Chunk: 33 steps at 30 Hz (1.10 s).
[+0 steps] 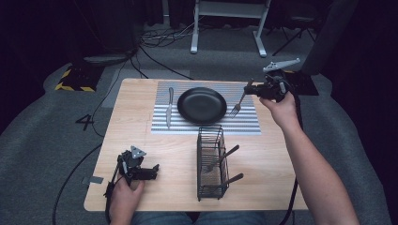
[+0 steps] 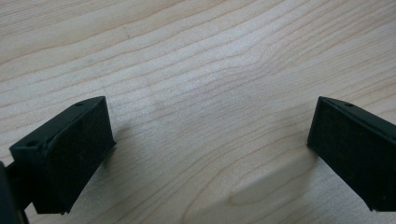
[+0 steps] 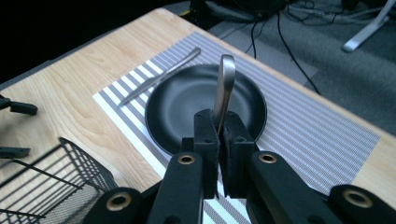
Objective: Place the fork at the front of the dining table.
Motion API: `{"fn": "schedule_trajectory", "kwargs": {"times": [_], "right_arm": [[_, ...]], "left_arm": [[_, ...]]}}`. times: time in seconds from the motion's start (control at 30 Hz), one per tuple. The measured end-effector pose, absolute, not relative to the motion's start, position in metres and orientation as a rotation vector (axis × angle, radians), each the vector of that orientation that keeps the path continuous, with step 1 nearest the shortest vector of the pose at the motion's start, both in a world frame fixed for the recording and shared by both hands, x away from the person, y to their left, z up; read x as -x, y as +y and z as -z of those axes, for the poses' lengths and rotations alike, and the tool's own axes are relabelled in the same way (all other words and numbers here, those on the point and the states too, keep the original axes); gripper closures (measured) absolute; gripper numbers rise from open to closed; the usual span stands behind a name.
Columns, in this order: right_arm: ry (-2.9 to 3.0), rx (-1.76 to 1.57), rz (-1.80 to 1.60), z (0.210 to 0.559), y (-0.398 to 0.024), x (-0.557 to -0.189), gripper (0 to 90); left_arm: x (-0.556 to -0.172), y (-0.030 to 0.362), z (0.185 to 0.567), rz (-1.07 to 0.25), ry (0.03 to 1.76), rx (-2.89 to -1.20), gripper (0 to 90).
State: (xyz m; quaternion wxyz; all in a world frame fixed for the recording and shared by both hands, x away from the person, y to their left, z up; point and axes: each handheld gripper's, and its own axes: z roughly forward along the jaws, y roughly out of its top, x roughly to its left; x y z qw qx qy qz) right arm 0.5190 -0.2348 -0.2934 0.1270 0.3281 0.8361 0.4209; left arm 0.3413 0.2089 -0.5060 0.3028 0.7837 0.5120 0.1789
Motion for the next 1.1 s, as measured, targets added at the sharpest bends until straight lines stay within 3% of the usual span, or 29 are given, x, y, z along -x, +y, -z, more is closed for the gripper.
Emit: {"fn": "schedule_trajectory", "kwargs": {"times": [0.7,1.1], "right_arm": [[2.519,-1.017,-1.172,0.346,-0.223,-0.532,86.3],[2.528,-1.028,-1.163,0.355,-0.218,-0.534,86.3]], "left_arm": [[-0.341,0.209,0.506,-0.473,1.357,-2.076,0.2],[-0.341,0.209,0.506,-0.473,1.357,-2.076,0.2]]}}
